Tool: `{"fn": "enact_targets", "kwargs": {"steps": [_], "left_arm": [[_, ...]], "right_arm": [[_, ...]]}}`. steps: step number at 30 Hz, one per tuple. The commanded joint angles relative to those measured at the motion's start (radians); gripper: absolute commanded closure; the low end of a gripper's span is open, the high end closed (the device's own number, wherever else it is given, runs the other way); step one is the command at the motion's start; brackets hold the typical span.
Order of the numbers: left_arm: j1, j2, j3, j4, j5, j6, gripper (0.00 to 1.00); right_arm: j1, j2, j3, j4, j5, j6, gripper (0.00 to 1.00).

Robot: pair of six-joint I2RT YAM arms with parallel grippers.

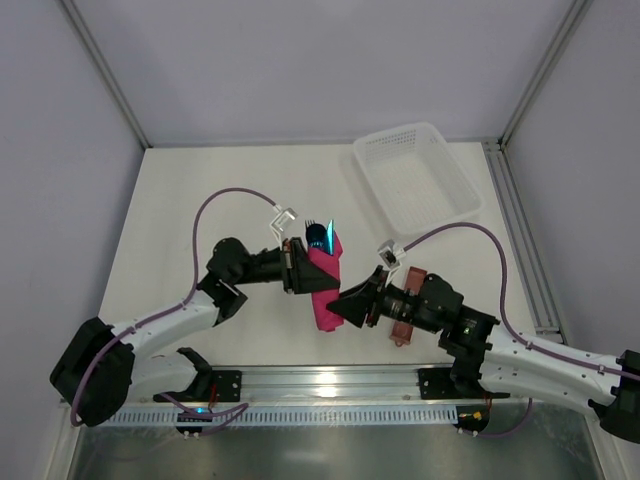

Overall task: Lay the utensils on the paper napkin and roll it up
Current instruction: Roll the napkin.

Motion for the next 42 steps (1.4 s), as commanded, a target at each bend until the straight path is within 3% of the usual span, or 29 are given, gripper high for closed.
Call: {"fn": "enact_targets", "kwargs": {"steps": [1, 6, 14, 16, 19, 23, 28, 29, 31, 39, 42], "left_arm": [[0.002, 0.001, 0.057, 0.031, -0.019, 0.027, 1.0], [0.004, 0.015, 0.069, 0.021, -0.031, 0.049, 1.0], [0.015, 0.036, 0.105, 0.014, -0.02, 0.054, 1.0], [0.018, 0.035, 0.108, 0.006, -0.025, 0.057, 1.0], [0.022, 0.03, 0.103, 0.005, -0.039, 0.06, 1.0], [0.03, 0.032, 0.095, 0.015, -0.051, 0.055, 1.0], [0.031, 0.032, 0.098, 0.025, -0.046, 0.046, 1.0], [0.031, 0.032, 0.097, 0.023, -0.045, 0.047, 1.0], [0.031, 0.029, 0.095, 0.02, -0.04, 0.044, 1.0], [0.031, 0.035, 0.086, 0.043, -0.033, 0.035, 1.0], [0.031, 0.038, 0.082, 0.044, -0.033, 0.034, 1.0]], "right_arm": [[-0.008, 0.005, 0.003, 0.043, -0.041, -0.025, 0.61], [-0.009, 0.02, -0.041, 0.109, -0.087, -0.013, 0.56], [-0.024, 0.039, -0.09, 0.21, -0.118, 0.007, 0.55], [-0.028, 0.051, -0.106, 0.259, -0.133, 0.013, 0.7], [-0.028, 0.083, -0.132, 0.354, -0.161, 0.027, 0.78], [-0.029, 0.128, -0.178, 0.513, -0.195, 0.056, 0.7], [-0.031, 0.155, -0.199, 0.58, -0.204, 0.055, 0.68], [-0.032, 0.155, -0.198, 0.583, -0.206, 0.053, 0.54], [-0.035, 0.154, -0.193, 0.581, -0.204, 0.044, 0.47], [-0.038, 0.209, -0.123, 0.545, -0.221, 0.012, 0.47], [-0.04, 0.231, -0.121, 0.577, -0.221, 0.009, 0.57]]}}
